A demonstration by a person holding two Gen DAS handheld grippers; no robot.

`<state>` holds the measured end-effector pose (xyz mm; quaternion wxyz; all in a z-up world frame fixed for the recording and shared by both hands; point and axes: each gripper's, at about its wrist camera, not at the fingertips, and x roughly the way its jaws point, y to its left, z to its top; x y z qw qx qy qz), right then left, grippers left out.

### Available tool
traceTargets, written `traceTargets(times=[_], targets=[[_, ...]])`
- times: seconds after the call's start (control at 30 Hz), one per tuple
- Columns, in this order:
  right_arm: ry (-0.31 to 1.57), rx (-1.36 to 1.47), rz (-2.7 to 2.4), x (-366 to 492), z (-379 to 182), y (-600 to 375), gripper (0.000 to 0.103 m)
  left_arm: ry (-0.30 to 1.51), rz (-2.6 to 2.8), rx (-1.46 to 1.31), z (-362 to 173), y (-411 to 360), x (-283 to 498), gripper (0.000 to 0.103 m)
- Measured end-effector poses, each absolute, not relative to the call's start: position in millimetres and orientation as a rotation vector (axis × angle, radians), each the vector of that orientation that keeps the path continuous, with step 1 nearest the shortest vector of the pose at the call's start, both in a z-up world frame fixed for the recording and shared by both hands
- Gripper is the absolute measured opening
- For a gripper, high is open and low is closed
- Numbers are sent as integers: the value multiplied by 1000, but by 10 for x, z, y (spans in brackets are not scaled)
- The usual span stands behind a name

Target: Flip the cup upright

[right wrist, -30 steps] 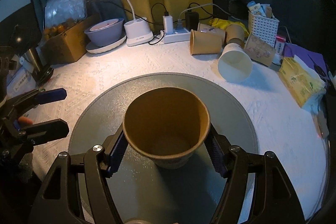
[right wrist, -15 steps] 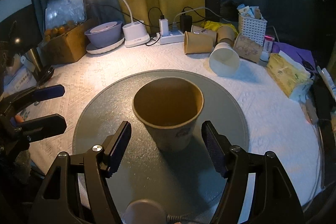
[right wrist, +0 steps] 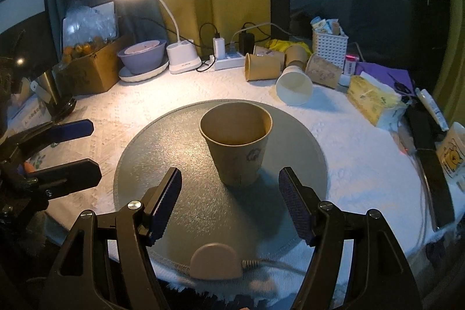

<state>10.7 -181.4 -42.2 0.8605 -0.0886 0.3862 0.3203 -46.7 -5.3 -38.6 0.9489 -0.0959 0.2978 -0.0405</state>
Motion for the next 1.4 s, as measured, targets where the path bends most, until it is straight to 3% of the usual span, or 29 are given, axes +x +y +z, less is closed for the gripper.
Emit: traceTargets(times=[1.4], targets=[[513, -157, 539, -859, 739, -2102, 72, 219, 28, -110, 475, -115, -1401, 98]])
